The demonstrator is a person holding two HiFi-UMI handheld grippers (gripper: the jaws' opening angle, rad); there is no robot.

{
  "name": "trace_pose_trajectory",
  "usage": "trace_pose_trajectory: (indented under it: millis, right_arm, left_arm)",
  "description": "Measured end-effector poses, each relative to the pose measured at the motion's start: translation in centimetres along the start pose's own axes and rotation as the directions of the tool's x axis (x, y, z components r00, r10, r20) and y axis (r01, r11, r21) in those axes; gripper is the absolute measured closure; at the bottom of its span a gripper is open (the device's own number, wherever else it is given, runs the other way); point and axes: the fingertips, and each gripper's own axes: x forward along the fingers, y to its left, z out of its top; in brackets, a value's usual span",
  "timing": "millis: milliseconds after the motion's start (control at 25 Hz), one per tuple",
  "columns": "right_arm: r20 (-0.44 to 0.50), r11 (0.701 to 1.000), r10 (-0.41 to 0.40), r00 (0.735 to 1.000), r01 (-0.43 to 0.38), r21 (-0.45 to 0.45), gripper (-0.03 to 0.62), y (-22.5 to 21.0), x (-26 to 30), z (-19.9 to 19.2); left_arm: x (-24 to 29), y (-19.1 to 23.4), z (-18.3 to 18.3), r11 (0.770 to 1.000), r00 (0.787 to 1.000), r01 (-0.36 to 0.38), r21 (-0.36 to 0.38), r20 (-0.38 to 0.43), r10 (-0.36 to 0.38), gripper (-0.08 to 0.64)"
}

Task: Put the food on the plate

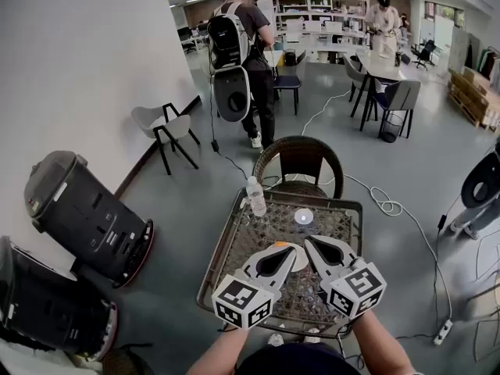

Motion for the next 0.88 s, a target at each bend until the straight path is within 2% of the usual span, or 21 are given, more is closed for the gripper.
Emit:
trace_pose_trajectory:
  millis: [880]
  right_arm:
    - [-0.006, 1.000, -0.004, 1.000, 0.004, 0.028, 0.589, 0.28, -0.43, -0.19]
  left_arm:
    - [-0.19, -0.23, -0.44, 1.000, 1.000, 0.010, -0.013, -0.004, -0.010, 0.551]
